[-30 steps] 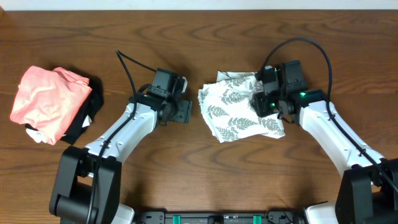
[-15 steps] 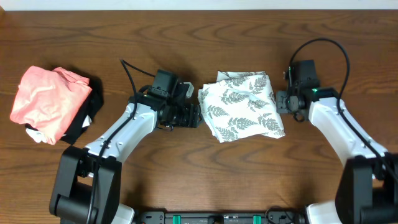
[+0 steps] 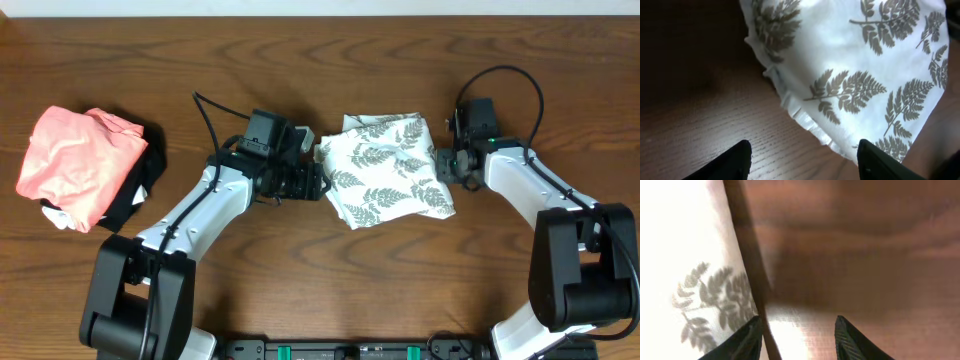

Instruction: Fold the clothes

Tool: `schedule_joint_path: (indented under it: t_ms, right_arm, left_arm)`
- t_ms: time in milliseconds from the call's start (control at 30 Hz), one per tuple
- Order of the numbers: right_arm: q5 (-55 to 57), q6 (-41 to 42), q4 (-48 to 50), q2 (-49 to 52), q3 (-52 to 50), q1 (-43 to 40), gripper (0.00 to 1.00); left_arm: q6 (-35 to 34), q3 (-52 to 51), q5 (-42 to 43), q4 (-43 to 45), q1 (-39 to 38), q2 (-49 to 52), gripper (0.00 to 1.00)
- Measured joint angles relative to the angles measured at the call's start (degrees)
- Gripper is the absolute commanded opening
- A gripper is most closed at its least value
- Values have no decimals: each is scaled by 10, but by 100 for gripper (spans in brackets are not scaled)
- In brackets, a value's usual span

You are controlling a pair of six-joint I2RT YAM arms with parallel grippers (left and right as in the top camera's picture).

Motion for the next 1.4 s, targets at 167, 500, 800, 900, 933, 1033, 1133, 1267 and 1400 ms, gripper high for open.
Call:
schedule_joint_path:
  t_ms: [167, 500, 800, 900, 933, 1033, 1133, 1267, 1400]
  right_arm:
    - [-8, -6, 71, 0, 0, 0, 47]
    - [-103, -23, 140, -1, 76, 16, 47]
    - [-176, -90, 147, -2, 92, 83, 54]
    - [-182, -110, 153, 10, 92, 101, 54]
    - [-184, -114, 156, 18, 92, 105, 53]
    - [-187, -122, 163, 48, 92, 113, 53]
    - [-188, -127, 175, 79, 92, 114, 53]
    - [-194, -129, 196, 109, 92, 114, 52]
    - [-212, -129, 191, 135, 92, 115, 51]
  left_arm:
    - [-3, 0, 0, 2, 0, 0, 68]
    - [-4, 0, -27, 10, 0, 0, 68]
    - [-4, 0, -37, 54, 0, 0, 68]
    - [-4, 0, -37, 59, 3, 0, 68]
    - [-4, 0, -37, 59, 6, 0, 68]
    - [-4, 0, -37, 59, 23, -1, 68]
    - [-4, 0, -37, 59, 45, -5, 68]
    - [-4, 0, -38, 60, 68, -12, 68]
    - [-4, 0, -37, 60, 73, -12, 68]
